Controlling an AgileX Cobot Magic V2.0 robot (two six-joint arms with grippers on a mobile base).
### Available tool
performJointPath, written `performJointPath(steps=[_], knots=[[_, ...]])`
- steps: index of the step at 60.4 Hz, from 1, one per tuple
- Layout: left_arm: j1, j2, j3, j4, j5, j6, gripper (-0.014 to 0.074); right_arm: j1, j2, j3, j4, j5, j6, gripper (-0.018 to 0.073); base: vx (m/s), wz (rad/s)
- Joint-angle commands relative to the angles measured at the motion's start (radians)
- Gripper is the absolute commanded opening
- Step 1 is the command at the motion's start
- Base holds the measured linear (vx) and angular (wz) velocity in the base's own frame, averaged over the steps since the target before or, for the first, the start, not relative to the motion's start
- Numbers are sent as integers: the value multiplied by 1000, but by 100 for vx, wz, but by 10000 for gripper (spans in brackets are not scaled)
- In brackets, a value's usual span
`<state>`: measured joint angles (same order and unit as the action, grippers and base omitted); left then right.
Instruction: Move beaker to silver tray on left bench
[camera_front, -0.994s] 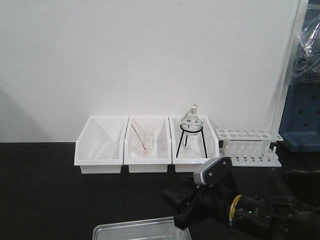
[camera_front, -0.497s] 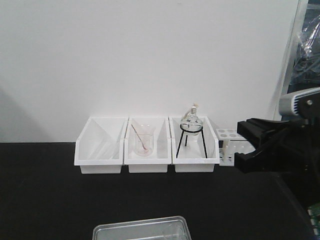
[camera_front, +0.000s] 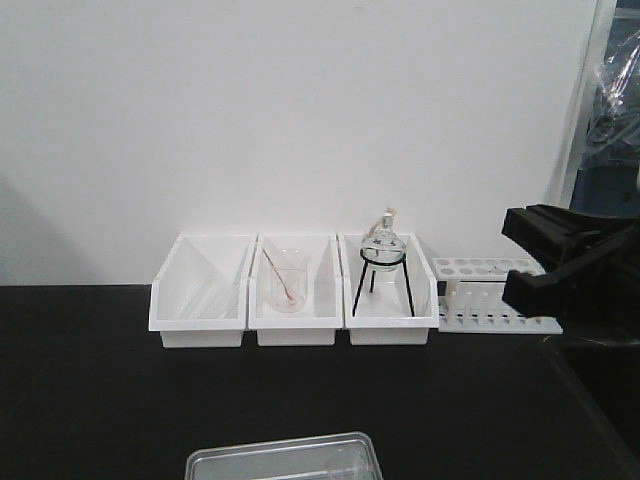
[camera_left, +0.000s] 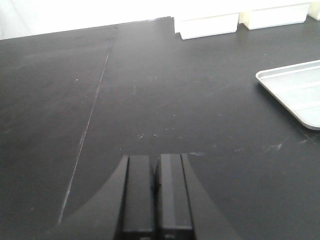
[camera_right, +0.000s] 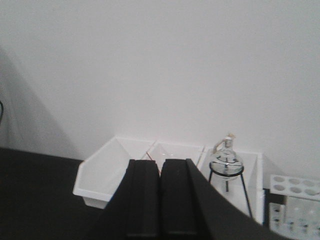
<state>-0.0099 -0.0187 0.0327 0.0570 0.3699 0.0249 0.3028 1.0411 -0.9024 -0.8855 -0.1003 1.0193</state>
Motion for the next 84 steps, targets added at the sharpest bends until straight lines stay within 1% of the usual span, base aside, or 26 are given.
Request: performJointPath(steps=[1,4,6,7,9,11,12,17,19,23,26,31,34,42,44,47,51,54,57,84], knots=[[-6,-8,20,-3,-75,-2,1,-4,-23,-24,224,-38,-60,-14,0,0],[-6,-8,20,-3,-75,-2,1,-4,-39,-4,367,-44,-151,-14,0,0],[-6,-8,20,-3,-75,-2,1,-4,-54,18,466,-52,-239,-14,0,0],[-6,-8,20,-3,-75,-2,1,-4,-64,29,524,-54,-297,-14,0,0],[-6,-8,20,-3,-75,-2,1,-4,-80,62,617,-60,-380,-14,0,0],[-6,-8,20,-3,-75,-2,1,-4,-110,103,700,-70,-510,-14,0,0],[-6,-8,20,-3,-75,-2,1,-4,-121,132,746,-71,-553,-14,0,0],[-6,-8,20,-3,-75,-2,1,-5,-210,259,867,-71,-771,-14,0,0],[-6,-8,20,-3,-75,-2,1,-5,-259,317,898,-71,-835,-13,0,0],[-6,-8,20,-3,-75,-2,1,-7,-369,435,914,-71,-924,-12,0,0],[-6,-8,20,-3,-75,-2,1,-7,-464,518,914,-69,-963,-11,0,0],[-6,-8,20,-3,-75,-2,1,-10,-592,648,912,-48,-983,-11,0,0],[-6,-8,20,-3,-75,-2,1,-34,-667,711,916,-18,-971,-11,0,0],[-6,-8,20,-3,-75,-2,1,-179,-862,818,918,127,-920,-11,0,0],[-6,-8,20,-3,-75,-2,1,-203,-895,832,907,149,-920,-11,0,0],[-6,-8,20,-3,-75,-2,1,-231,-960,860,866,170,-921,-11,0,0],[-6,-8,20,-3,-75,-2,1,-236,-1041,895,833,160,-921,-11,0,0],[-6,-8,20,-3,-76,-2,1,-236,-1074,920,832,138,-921,-11,0,0],[-6,-8,20,-3,-74,-2,1,-234,-1063,939,835,100,-921,-11,0,0],[-6,-8,20,-3,-75,-2,1,-235,-1065,939,843,113,-921,-11,0,0]])
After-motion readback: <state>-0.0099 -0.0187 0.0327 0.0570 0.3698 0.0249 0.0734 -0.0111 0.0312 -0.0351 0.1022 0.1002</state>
